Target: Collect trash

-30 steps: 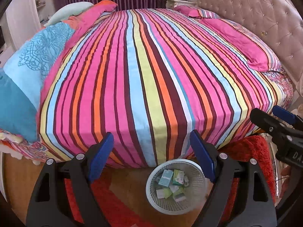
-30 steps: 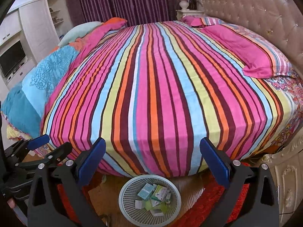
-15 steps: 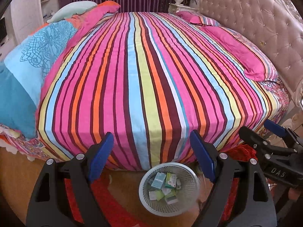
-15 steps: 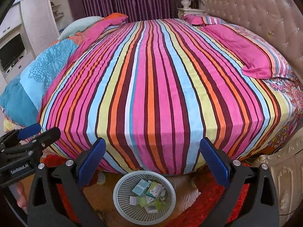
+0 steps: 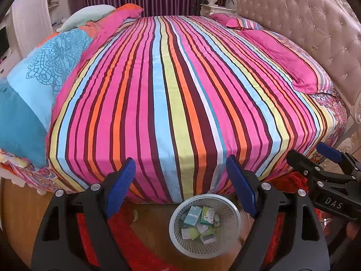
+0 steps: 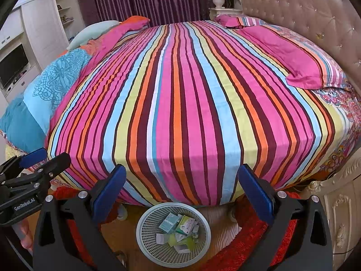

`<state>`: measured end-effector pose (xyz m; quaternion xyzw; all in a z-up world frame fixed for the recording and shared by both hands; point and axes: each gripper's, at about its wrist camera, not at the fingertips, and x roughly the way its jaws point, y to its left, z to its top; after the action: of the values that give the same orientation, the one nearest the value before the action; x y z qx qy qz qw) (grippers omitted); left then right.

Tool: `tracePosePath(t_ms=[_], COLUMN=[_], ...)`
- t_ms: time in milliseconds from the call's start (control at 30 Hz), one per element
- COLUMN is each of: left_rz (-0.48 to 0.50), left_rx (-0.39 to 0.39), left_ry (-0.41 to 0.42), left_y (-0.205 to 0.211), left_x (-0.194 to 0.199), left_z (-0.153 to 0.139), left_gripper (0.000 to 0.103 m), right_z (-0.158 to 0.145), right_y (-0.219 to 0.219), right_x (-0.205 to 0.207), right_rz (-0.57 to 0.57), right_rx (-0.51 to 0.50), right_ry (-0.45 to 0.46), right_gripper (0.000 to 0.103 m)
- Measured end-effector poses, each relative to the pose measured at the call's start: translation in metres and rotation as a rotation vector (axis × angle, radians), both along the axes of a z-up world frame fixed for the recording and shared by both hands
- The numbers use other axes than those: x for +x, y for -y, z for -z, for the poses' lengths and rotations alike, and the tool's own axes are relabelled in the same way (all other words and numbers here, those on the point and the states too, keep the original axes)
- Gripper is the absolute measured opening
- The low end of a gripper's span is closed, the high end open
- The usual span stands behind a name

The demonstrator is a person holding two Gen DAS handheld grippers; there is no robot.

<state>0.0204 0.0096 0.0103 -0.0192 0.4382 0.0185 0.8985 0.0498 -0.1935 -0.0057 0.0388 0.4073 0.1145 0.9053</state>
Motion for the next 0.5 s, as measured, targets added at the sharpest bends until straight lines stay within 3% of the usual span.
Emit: tracePosePath(t_ms=[500], left_rz=[-0.006], left_rx=[-0.003], left_ry=[-0.005], left_y=[0.0007], left_x=[0.0001], left_z=[0.0006], left_gripper=[0.080], right_z=[-0.0020], right_y=[0.0004], right_x=[-0.0011], right_rz=[-0.006], right_rx=[0.008], right_ry=[0.002], right_gripper=[0.095])
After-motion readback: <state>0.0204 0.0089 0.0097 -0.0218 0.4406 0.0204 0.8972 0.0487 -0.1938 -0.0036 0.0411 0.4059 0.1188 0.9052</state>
